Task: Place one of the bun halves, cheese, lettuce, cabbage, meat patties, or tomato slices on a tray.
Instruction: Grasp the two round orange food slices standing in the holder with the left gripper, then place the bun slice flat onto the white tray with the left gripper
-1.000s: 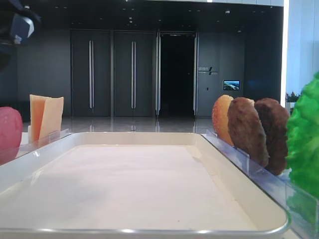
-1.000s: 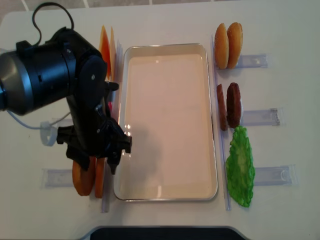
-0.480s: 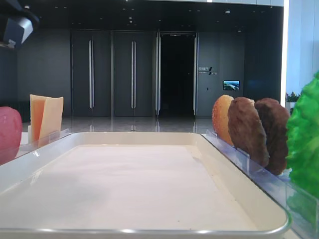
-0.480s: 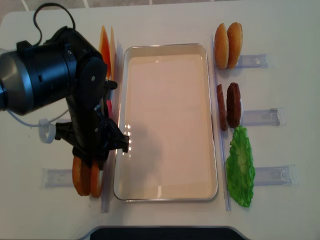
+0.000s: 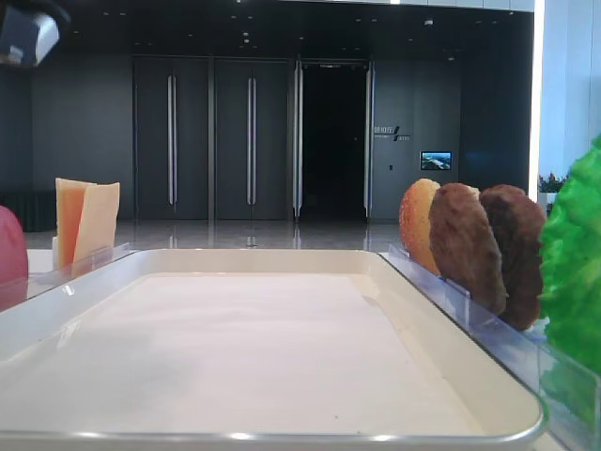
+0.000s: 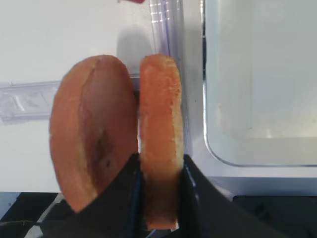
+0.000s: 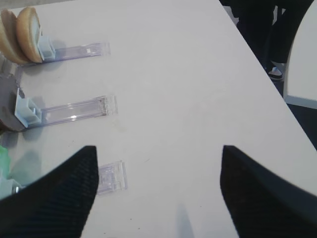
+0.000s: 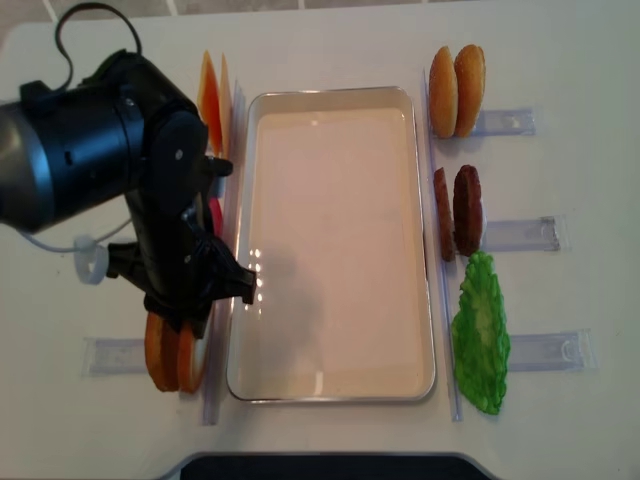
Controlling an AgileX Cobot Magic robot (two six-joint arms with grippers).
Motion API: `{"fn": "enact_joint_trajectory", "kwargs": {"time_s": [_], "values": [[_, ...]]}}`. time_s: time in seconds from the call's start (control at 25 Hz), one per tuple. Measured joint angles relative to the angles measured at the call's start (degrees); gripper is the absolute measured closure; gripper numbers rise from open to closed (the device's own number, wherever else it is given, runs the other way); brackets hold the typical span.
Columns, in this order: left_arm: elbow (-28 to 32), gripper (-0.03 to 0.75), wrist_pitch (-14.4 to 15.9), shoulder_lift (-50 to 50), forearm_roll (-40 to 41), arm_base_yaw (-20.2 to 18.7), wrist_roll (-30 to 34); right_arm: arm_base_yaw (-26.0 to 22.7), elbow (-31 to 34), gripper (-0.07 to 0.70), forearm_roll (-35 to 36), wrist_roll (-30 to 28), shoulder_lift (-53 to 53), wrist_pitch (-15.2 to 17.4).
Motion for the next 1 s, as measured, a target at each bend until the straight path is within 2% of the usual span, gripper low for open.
{"fn": "enact_joint_trajectory", "kwargs": {"time_s": [0.12, 0.2, 0.36, 0.48, 0.6, 0.84, 0.92, 1.0], "values": [[0.00, 0.570, -0.15, -5.22, -2.62, 0.00, 1.15, 0.00, 0.00, 0.111, 0.00, 0.00, 0.00, 0.00], [0.00, 0.570, -1.74, -8.95, -5.53, -0.05, 2.33, 0.00, 0.00, 0.111, 0.00, 0.00, 0.00, 0.00], [0.04, 0.571, -6.38, -15.60, -9.98, -0.04, 5.13, 0.00, 0.00, 0.111, 0.00, 0.00, 0.00, 0.00], [1.90, 0.571, -12.25, -19.15, -13.94, 0.03, 9.14, 0.00, 0.00, 0.111, 0.00, 0.00, 0.00, 0.00], [7.30, 0.571, -19.84, -21.54, -23.92, 1.42, 17.33, 0.00, 0.00, 0.111, 0.00, 0.00, 0.00, 0.00], [20.28, 0.571, -35.01, -22.14, -46.43, 3.08, 40.45, 0.00, 0.00, 0.111, 0.00, 0.00, 0.00, 0.00], [23.47, 0.571, -38.21, -21.87, -53.75, 4.58, 49.06, 0.00, 0.00, 0.111, 0.00, 0.00, 0.00, 0.00], [25.31, 0.571, -39.54, -20.90, -61.73, 6.28, 57.39, 0.00, 0.00, 0.111, 0.00, 0.00, 0.00, 0.00]]}}
